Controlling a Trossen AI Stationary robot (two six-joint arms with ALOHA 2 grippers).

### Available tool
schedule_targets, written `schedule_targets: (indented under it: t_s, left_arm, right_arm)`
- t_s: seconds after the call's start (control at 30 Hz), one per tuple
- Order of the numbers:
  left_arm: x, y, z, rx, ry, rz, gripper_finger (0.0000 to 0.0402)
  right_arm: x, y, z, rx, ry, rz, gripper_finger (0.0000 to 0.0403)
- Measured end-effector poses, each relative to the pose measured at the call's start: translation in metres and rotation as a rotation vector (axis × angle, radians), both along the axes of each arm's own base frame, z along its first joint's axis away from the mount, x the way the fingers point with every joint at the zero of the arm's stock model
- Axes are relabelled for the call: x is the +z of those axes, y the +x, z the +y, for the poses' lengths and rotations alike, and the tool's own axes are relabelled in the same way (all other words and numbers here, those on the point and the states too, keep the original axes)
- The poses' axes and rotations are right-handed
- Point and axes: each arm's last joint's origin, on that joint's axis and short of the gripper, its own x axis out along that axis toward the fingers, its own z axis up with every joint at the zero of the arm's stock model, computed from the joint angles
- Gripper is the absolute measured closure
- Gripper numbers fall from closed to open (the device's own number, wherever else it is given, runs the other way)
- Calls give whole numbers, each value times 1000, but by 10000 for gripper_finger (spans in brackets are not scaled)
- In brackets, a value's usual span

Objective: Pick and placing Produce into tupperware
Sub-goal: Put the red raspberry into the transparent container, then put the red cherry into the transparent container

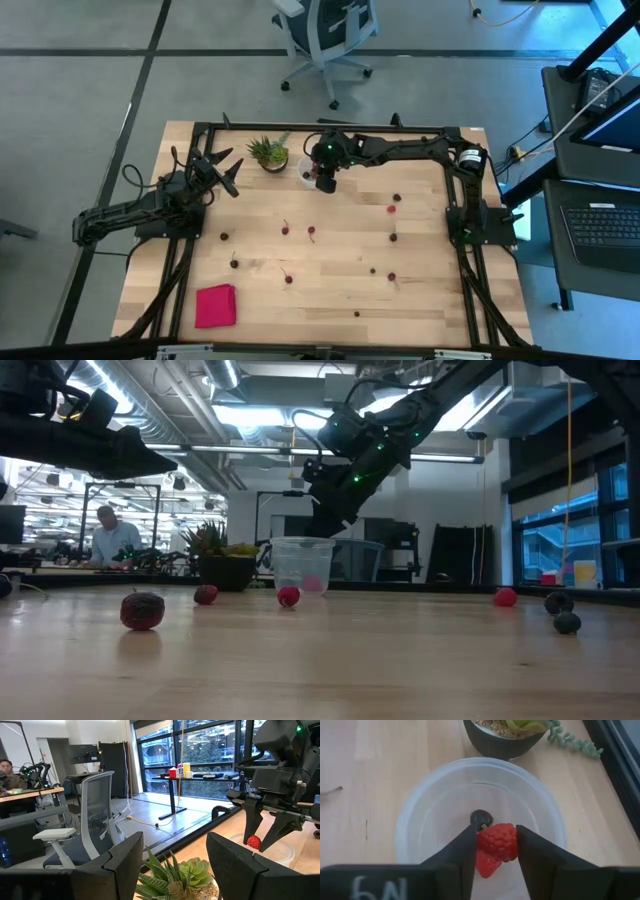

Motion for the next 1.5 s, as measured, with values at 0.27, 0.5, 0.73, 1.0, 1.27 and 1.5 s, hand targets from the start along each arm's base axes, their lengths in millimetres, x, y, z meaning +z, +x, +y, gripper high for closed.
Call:
schedule_targets:
  t_s: [0.27,0.5,0.73,1.0,1.27,1.5]
  left_arm:
    - [0,0,0,0,-1,-1,190]
    - [0,1,-1,-38,-35,-45,190]
    - [17,4,-9,-369,53,-136,190]
    - [15,16,-14,-568,13,-36,190]
    - [17,40,-19,-670,-72,152,190]
    - [27,81,-30,-762,-159,412,190]
  right_arm:
    - [2,2,1,8,-12,-19,198]
    - [25,-3,12,60,-53,-37,192]
    - [63,-24,34,150,-28,-16,202]
    - [46,-62,52,185,69,-5,216]
    - [39,-101,65,162,52,-213,217]
    - [56,-117,70,167,10,-325,217]
